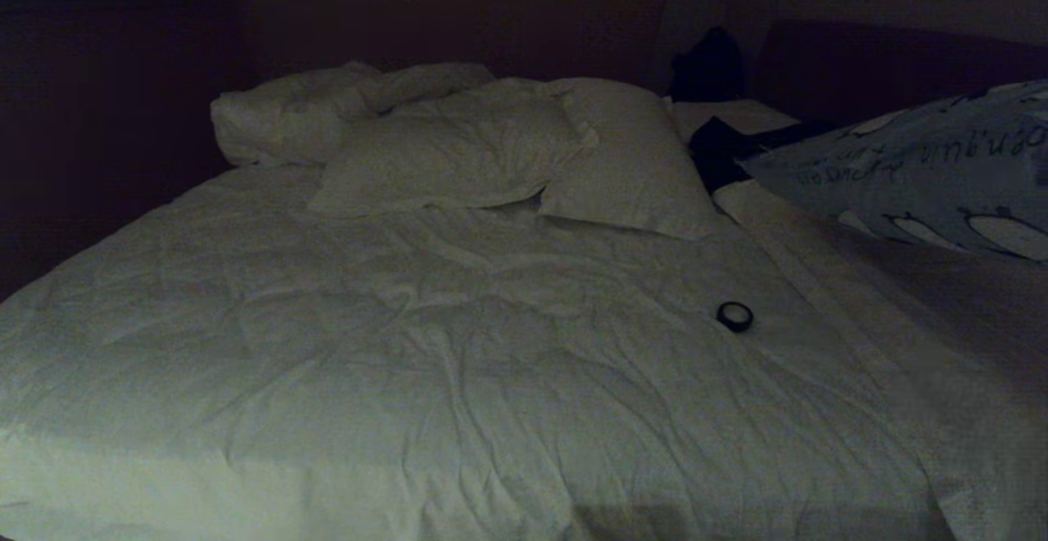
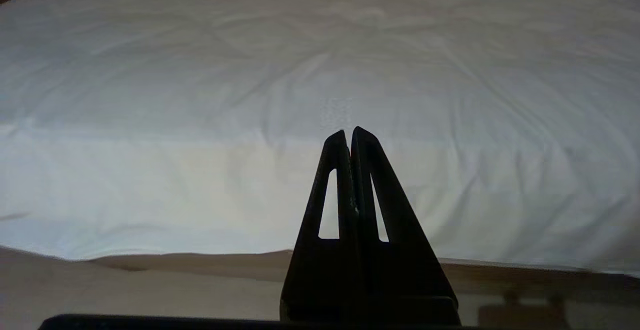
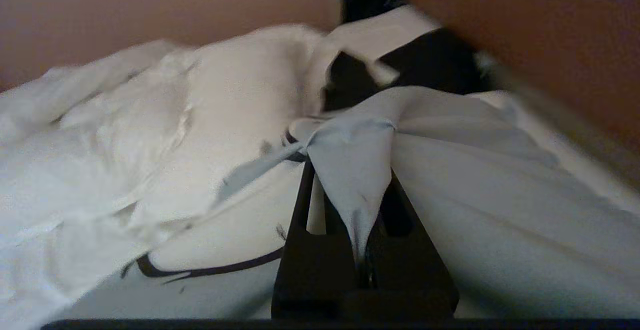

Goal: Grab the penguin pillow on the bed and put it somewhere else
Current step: Move to the head of the bed, then place the pillow at the bedside

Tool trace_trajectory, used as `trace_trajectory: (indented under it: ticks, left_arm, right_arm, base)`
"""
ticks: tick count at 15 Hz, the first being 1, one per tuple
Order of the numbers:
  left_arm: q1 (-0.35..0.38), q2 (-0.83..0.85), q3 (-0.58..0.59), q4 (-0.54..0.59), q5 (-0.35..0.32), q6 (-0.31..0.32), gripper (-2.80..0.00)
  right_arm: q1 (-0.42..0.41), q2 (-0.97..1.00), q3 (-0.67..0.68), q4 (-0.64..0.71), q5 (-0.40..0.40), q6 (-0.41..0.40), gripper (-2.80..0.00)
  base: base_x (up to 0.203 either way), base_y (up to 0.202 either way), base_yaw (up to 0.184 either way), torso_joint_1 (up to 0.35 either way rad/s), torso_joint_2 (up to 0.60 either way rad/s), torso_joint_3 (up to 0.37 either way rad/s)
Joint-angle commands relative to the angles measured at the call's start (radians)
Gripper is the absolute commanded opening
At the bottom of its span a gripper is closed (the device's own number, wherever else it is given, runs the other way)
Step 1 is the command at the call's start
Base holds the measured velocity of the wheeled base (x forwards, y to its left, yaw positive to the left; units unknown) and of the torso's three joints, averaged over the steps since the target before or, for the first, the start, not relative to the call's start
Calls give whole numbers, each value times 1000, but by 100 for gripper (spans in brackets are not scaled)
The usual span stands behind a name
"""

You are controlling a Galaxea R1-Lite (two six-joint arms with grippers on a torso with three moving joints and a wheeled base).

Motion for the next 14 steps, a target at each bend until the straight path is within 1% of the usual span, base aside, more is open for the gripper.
trace_trajectory:
  ticks: [1, 6, 10, 14]
  left_arm:
    - [1, 0, 2, 0, 0, -1, -280]
    - [1, 0, 2, 0, 0, -2, -280]
    - [1, 0, 2, 1, 0, -4, -280]
    - [1, 0, 2, 1, 0, -3, -280]
  right_arm:
    - [-2, -1, -2, -4, 2, 2, -280]
    - [-2, 2, -2, -4, 3, 2, -280]
    - [-1, 5, -2, -5, 3, 2, -280]
    - [0, 5, -2, -5, 4, 2, -280]
  base:
    - [0, 0, 0, 0, 0, 0]
    - [0, 0, 0, 0, 0, 0]
    - [131, 0, -2, 5, 3, 3]
    - [0, 0, 0, 0, 0, 0]
